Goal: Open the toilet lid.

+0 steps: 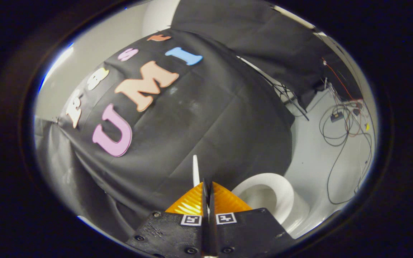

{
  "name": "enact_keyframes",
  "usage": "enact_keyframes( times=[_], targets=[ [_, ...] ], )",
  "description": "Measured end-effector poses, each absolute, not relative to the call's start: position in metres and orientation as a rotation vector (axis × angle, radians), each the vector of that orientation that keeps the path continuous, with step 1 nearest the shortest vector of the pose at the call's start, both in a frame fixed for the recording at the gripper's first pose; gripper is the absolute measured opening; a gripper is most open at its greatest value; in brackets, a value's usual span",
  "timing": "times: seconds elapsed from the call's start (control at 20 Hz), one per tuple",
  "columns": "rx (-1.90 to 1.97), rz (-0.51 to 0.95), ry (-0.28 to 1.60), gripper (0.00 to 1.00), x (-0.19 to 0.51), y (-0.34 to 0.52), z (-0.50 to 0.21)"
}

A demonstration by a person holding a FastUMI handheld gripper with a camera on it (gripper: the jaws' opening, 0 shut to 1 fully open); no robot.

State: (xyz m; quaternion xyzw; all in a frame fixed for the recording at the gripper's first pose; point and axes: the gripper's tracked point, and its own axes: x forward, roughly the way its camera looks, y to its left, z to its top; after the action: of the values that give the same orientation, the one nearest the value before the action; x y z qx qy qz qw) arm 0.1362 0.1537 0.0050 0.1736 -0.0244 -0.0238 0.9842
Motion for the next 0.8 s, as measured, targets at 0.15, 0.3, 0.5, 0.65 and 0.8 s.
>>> enact_keyframes(
  times=[0.15,0.3,0.5,0.65,0.8],
  targets=[
    [0.238,-0.029,-0.055,0.0,0.127,0.196,0.017],
    [0.118,-0.005,-0.061,0.0,0.127,0.233,0.025],
    [-0.117,-0.012,-0.056,0.0,0.116,0.272,0.02],
    [-0.259,-0.018,-0.039,0.0,0.114,0.289,0.019],
    [-0.351,0.024,-0.052,0.0,0.112,0.312,0.019]
  ],
)
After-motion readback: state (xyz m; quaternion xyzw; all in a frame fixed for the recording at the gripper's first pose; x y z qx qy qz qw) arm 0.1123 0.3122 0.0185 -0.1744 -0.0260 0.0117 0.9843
